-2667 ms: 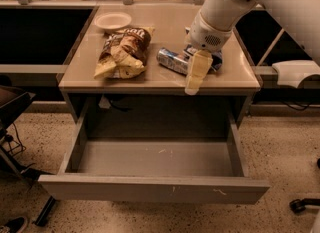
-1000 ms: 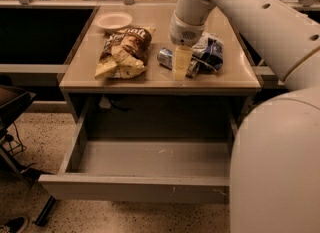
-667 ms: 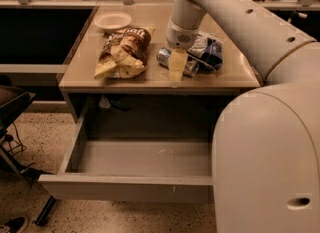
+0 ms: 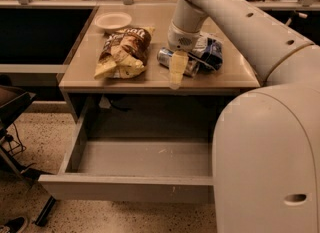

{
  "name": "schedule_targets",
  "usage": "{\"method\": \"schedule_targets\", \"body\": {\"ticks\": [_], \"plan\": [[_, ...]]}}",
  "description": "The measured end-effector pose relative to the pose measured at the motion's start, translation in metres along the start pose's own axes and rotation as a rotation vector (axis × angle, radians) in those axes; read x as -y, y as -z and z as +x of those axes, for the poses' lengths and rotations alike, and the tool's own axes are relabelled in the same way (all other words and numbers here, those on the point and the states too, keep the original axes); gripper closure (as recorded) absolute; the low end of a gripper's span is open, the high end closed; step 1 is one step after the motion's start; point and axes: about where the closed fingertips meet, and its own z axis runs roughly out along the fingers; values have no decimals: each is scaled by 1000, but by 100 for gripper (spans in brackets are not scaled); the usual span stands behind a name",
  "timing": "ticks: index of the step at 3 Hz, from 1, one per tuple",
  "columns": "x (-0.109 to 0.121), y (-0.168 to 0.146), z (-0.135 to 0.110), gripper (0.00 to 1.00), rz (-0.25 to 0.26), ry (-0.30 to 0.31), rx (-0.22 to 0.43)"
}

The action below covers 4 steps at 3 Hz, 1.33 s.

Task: Place redbull can into top drawer

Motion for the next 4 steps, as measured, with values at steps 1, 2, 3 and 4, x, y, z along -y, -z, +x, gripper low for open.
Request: {"method": "schedule_targets", "body": {"ticks": [1,2,3,4], "plan": [[0,-13,9,0,-15,-36,49],[0,-13,9,0,-15,-37,50],[0,-13,9,19,-15,-37,50],[0,-13,9,42,-15,-37,50]]}}
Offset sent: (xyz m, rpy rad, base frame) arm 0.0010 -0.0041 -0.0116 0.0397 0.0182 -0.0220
